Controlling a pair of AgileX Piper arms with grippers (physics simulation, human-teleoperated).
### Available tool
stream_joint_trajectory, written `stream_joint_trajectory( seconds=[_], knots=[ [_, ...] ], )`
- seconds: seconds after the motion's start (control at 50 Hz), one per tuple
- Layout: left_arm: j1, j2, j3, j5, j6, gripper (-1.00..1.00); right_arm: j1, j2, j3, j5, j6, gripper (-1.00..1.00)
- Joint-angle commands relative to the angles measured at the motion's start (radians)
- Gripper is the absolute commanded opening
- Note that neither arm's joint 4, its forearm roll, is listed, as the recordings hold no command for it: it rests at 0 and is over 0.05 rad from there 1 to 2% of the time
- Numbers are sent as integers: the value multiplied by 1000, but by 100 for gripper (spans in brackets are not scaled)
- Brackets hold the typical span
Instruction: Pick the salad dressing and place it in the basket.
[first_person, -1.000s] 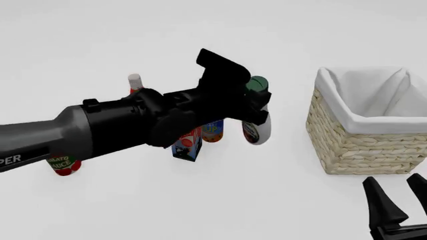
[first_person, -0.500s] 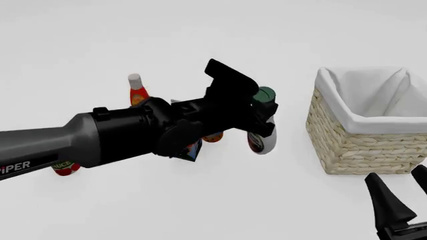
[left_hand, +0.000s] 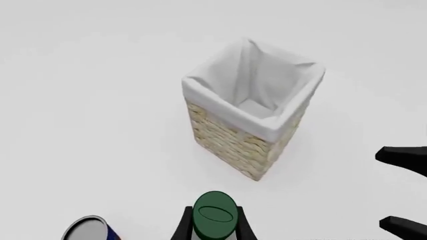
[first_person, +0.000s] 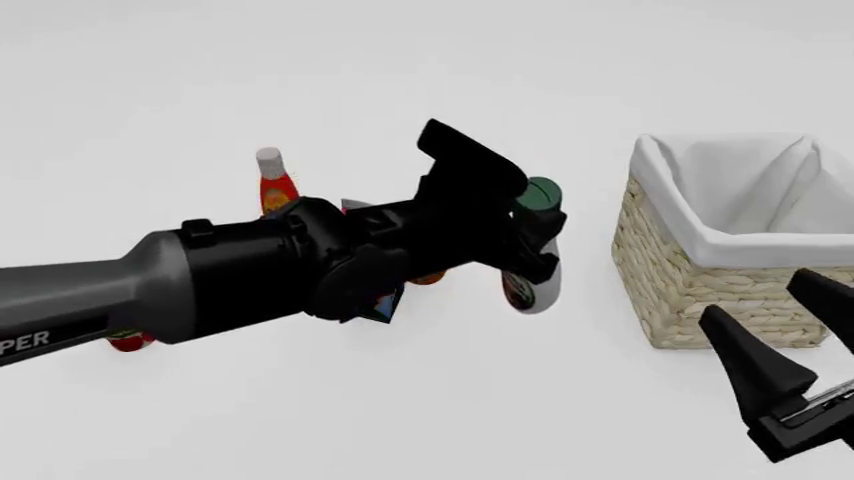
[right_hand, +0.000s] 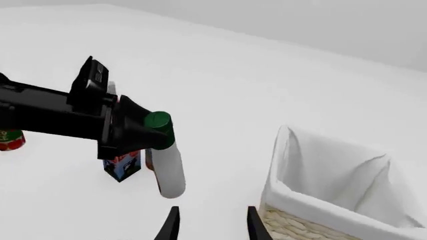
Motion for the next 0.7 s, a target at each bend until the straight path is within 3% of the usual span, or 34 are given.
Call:
stream_joint_trajectory(
  seconds=[0.02,0.32,0.7],
  knots=[
    [-12,-13,-2,-2,24,-100,86,163,-92,-16,-38,100],
    [-25,-23,11,-6,29,-100,144,311,-148,-52,-79,100],
    [-43,-37,6,2,34,-100,185,392,-161,-84,-70,100]
  ],
)
